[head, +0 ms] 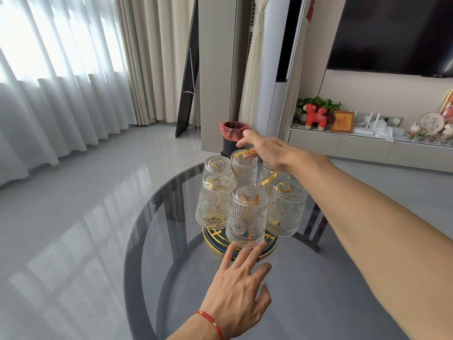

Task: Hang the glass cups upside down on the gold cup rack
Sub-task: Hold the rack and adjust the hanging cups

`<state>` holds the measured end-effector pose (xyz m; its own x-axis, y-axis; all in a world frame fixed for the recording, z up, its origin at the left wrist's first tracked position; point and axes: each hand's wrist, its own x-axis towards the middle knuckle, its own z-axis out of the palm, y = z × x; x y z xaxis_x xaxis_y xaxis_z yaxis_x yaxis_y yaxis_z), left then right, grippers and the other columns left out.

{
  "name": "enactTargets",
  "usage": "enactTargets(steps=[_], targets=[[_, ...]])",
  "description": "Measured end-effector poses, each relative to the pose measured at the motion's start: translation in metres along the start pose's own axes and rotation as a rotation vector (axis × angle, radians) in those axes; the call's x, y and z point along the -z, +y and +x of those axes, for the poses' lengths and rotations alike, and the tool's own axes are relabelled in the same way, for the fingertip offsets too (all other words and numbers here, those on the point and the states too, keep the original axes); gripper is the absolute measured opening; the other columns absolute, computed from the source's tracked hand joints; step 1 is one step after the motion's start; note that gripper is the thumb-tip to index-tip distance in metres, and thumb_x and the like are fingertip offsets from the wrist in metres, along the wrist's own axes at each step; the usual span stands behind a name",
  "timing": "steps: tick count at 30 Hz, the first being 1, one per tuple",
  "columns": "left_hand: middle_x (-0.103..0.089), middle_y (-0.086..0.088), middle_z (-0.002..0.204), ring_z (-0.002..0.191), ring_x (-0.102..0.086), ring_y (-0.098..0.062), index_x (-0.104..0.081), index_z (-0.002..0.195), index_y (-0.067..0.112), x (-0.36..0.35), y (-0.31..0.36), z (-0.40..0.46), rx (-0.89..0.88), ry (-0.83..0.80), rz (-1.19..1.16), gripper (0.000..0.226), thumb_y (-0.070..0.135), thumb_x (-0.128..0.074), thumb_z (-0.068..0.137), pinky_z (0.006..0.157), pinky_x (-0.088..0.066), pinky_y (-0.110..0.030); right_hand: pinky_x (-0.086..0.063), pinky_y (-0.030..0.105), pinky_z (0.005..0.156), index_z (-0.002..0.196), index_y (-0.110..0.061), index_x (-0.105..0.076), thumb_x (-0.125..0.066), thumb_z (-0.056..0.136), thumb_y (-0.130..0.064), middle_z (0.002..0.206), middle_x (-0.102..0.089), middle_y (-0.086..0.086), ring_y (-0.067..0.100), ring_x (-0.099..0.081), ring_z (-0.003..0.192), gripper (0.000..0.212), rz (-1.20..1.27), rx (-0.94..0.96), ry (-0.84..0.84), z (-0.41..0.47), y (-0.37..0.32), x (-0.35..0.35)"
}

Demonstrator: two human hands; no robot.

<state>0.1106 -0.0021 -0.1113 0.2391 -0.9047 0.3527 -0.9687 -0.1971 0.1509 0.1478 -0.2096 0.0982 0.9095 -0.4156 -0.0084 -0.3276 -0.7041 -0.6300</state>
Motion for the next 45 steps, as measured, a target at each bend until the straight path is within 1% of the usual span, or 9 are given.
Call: enactTargets(steps=[4, 9, 15, 18, 24, 27, 29, 37, 45], targets=[[-0.037, -0.002, 0.164, 0.148, -0.034, -0.020, -0.060, 0.127, 0.028, 0.001, 0.000, 0.000, 0.004, -0.009, 0.003, 0.039, 0.040, -0.046, 0.093, 0.121, -0.025, -0.057, -0.026, 0.049, 0.112, 0.144, -0.025, -0.061, -0.010, 0.104, -0.065, 0.158, -0.050, 0.011, 0.024, -0.047, 0.143, 0.076, -0.017, -0.047, -0.025, 0.004, 0.000, -0.001], [-0.036, -0.002, 0.164, 0.149, -0.032, -0.020, -0.060, 0.129, 0.028, 0.002, 0.000, 0.001, 0.003, -0.024, 0.001, 0.040, 0.040, -0.046, 0.093, 0.121, -0.024, -0.057, -0.017, 0.054, 0.120, 0.142, -0.023, -0.065, -0.010, 0.101, -0.071, 0.168, -0.036, 0.012, 0.030, -0.033, 0.153, 0.084, -0.003, -0.108, -0.028, 0.006, -0.002, -0.003], [-0.037, -0.002, 0.163, 0.149, -0.035, -0.020, -0.061, 0.129, 0.029, 0.002, 0.001, 0.001, 0.005, -0.026, 0.012, 0.041, 0.040, -0.046, 0.092, 0.121, -0.026, -0.057, -0.013, 0.055, 0.122, 0.156, -0.017, -0.048, -0.013, 0.099, -0.074, 0.168, -0.036, 0.009, 0.030, -0.027, 0.156, 0.088, 0.027, -0.139, -0.072, 0.017, 0.000, -0.002], [-0.041, -0.002, 0.161, 0.145, -0.042, -0.021, -0.064, 0.127, 0.028, 0.002, 0.000, 0.001, 0.007, -0.028, 0.020, 0.041, 0.040, -0.050, 0.090, 0.119, -0.030, -0.057, -0.009, 0.058, 0.126, 0.160, -0.021, -0.041, -0.014, 0.088, -0.083, 0.169, -0.035, 0.007, 0.030, -0.024, 0.158, 0.099, 0.031, -0.180, -0.111, 0.024, 0.001, -0.001], [-0.040, -0.003, 0.162, 0.146, -0.039, -0.021, -0.063, 0.126, 0.028, 0.002, 0.000, 0.001, 0.006, -0.015, 0.006, 0.040, 0.039, -0.048, 0.091, 0.121, -0.027, -0.056, -0.011, 0.065, 0.124, 0.159, -0.032, -0.042, -0.023, 0.066, -0.098, 0.170, -0.032, 0.004, 0.032, -0.024, 0.157, 0.115, -0.021, -0.239, -0.148, 0.030, 0.001, 0.002], [-0.044, -0.003, 0.159, 0.143, -0.044, -0.021, -0.065, 0.123, 0.028, 0.002, 0.001, 0.001, 0.002, -0.009, 0.006, 0.039, 0.039, -0.050, 0.089, 0.120, -0.030, -0.056, -0.011, 0.065, 0.123, 0.154, -0.034, -0.049, -0.025, 0.064, -0.098, 0.171, -0.031, 0.006, 0.032, -0.026, 0.157, 0.114, -0.034, -0.225, -0.161, 0.029, 0.000, 0.003], [-0.044, -0.002, 0.159, 0.142, -0.045, -0.021, -0.065, 0.122, 0.028, 0.002, 0.001, 0.000, 0.003, 0.001, 0.003, 0.039, 0.038, -0.050, 0.088, 0.120, -0.030, -0.055, -0.009, 0.065, 0.123, 0.157, -0.035, -0.044, -0.025, 0.063, -0.099, 0.173, -0.027, 0.007, 0.032, -0.023, 0.158, 0.116, -0.048, -0.205, -0.156, 0.027, 0.000, 0.002], [-0.039, -0.002, 0.163, 0.147, -0.039, -0.021, -0.063, 0.127, 0.028, 0.003, 0.001, 0.000, 0.012, -0.023, 0.000, 0.041, 0.039, -0.046, 0.091, 0.121, -0.026, -0.056, -0.015, 0.062, 0.124, 0.161, -0.030, -0.038, -0.019, 0.085, -0.086, 0.171, -0.030, 0.009, 0.033, -0.029, 0.155, 0.096, -0.137, -0.114, -0.112, 0.018, -0.001, -0.001], [-0.039, -0.003, 0.163, 0.148, -0.036, -0.021, -0.062, 0.127, 0.028, 0.003, 0.001, 0.000, 0.002, -0.022, 0.007, 0.041, 0.040, -0.044, 0.092, 0.121, -0.026, -0.057, -0.021, 0.059, 0.122, 0.161, -0.021, -0.039, -0.019, 0.094, -0.080, 0.168, -0.037, 0.013, 0.034, -0.035, 0.151, 0.092, -0.198, -0.056, -0.078, 0.016, -0.002, -0.002]])
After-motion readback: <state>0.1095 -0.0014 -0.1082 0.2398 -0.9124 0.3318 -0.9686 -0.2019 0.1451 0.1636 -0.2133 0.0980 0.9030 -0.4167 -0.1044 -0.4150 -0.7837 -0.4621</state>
